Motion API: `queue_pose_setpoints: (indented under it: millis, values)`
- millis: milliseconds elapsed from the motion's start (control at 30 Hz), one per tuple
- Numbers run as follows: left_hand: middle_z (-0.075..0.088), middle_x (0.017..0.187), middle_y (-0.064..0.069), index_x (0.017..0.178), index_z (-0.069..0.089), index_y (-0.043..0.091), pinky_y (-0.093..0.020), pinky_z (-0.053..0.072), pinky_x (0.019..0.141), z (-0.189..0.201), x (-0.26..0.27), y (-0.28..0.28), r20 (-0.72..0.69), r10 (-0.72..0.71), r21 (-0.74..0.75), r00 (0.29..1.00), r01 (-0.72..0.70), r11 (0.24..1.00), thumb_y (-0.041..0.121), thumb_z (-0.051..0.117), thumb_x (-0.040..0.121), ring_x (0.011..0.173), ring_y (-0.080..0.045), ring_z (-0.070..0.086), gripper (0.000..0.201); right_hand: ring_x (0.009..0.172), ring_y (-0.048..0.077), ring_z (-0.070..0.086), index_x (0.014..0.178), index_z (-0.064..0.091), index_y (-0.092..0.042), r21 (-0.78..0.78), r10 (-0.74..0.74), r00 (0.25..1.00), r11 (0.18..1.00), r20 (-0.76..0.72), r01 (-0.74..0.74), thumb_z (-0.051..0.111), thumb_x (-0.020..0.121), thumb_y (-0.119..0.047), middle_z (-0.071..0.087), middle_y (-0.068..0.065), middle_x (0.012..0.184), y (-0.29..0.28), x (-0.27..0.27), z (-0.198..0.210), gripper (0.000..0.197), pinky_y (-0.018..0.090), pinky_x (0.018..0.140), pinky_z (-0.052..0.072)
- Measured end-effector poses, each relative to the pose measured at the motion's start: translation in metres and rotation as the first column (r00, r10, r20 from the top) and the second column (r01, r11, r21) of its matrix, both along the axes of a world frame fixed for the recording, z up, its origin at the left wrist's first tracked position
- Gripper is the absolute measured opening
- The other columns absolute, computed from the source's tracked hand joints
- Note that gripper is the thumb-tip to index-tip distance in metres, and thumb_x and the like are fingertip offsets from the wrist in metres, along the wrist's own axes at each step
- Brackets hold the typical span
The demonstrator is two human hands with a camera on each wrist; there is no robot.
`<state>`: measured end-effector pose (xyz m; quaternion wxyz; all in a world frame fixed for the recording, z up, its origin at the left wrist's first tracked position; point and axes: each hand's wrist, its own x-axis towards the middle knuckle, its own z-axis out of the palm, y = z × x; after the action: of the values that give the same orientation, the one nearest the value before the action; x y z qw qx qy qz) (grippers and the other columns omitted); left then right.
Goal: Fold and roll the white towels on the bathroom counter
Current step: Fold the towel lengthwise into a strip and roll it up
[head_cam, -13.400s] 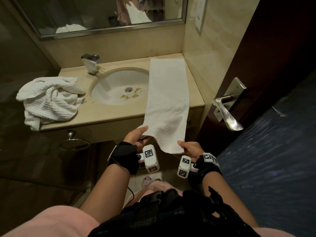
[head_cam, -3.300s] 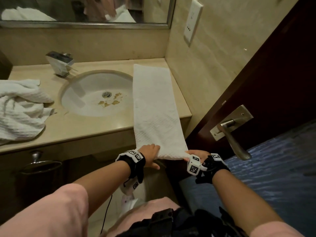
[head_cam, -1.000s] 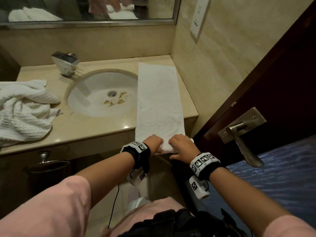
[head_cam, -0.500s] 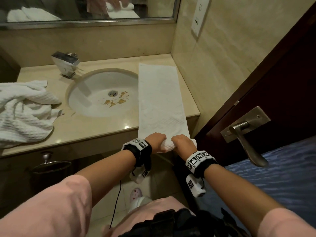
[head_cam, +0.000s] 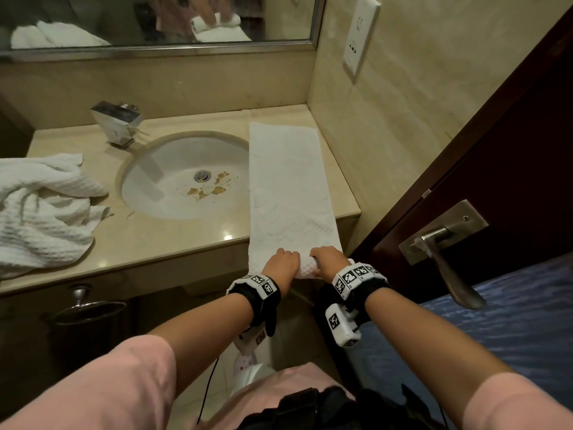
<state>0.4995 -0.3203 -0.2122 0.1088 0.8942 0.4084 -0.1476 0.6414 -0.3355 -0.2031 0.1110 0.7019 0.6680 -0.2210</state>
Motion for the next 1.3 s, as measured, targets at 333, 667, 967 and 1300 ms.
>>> queue_pose_setpoints:
  millis: [333,667,967,1300]
  values:
    - [0.061,0.114,-0.014,0.111,0.057,0.004,-0.032,0.044,0.085,0.015,0.000,0.037,0.096,0.159,-0.284,0.983,-0.126,0.951,0.017,0.065,0.085,0.106,-0.028,0.056,0.030,0.074,0.025,0.055,0.096,0.058,-0.011,0.418,0.073,0.977,0.896,0.199,-0.152,0.080,0.054,-0.002,0.056,0.007,0.087,-0.026,-0.013,-0.014,0.049,0.035,0.062,0.045]
    - [0.057,0.118,-0.015,0.117,0.054,0.004,-0.034,0.044,0.090,0.019,0.000,0.039,0.090,0.148,-0.263,0.985,-0.120,0.957,0.019,0.061,0.088,0.108,-0.029,0.055,0.033,0.097,0.029,0.058,0.106,0.058,-0.013,0.170,0.004,0.992,0.985,0.123,-0.025,0.046,0.090,-0.006,0.062,0.011,0.100,0.004,-0.009,-0.009,0.020,0.037,0.075,0.045]
    - [0.051,0.121,-0.016,0.119,0.045,0.003,-0.035,0.040,0.091,0.006,-0.004,0.022,0.007,-0.021,0.079,1.000,0.021,0.997,-0.005,0.046,0.088,0.112,-0.031,0.047,0.032,0.117,0.020,0.056,0.127,0.059,-0.016,0.002,-0.013,1.000,1.000,-0.025,0.013,0.070,0.081,-0.016,0.062,0.004,0.125,0.032,0.008,0.012,0.047,0.027,0.096,0.043]
    - [0.060,0.117,-0.016,0.115,0.054,0.004,-0.034,0.045,0.087,0.013,-0.003,0.067,0.118,0.080,-0.220,0.990,-0.052,0.974,0.015,0.057,0.089,0.107,-0.030,0.057,0.028,0.109,0.024,0.055,0.120,0.055,-0.014,0.260,-0.013,1.000,0.966,0.026,0.006,0.081,0.066,-0.019,0.059,0.004,0.117,0.009,-0.001,-0.008,0.060,0.035,0.092,0.047]
